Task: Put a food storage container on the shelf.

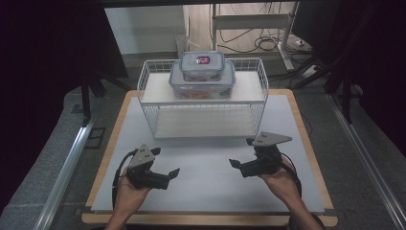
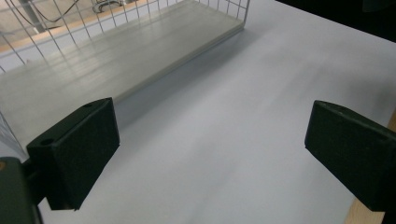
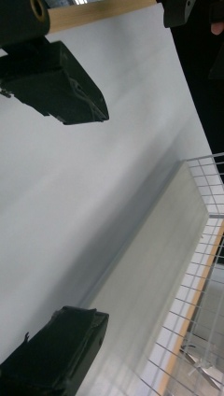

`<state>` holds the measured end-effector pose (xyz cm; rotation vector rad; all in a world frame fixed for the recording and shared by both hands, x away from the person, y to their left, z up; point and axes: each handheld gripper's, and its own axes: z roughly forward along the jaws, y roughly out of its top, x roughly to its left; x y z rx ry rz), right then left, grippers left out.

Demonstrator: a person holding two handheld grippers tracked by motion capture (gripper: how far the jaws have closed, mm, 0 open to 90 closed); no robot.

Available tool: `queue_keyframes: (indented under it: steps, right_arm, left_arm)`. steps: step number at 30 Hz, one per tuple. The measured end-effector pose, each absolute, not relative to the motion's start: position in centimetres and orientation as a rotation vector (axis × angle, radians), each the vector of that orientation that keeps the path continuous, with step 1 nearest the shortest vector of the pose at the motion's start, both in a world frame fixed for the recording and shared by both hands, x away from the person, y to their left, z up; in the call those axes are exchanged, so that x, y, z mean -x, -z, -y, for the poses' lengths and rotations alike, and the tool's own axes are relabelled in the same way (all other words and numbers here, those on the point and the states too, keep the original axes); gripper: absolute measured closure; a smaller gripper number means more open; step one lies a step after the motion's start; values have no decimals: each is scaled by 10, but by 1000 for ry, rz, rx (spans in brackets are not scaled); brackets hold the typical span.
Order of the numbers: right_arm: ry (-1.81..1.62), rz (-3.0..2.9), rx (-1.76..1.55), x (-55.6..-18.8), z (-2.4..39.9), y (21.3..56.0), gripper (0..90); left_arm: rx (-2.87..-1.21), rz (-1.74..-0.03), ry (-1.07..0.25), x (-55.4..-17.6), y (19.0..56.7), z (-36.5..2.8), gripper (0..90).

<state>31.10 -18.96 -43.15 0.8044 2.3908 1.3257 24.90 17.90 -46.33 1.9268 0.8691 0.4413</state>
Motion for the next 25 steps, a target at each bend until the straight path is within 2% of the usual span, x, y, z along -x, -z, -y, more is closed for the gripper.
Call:
queue_keyframes:
  steps: [15, 25]
  right_arm:
    - [-1230, -2455, -853, -293, 209, 491, 49]
    - [-1175, -2505, -871, -296, 207, 507, 52]
  left_arm:
    - [-2024, -1002, -371, -224, 525, -192, 17]
    - [-2042, -1020, -414, -224, 530, -192, 19]
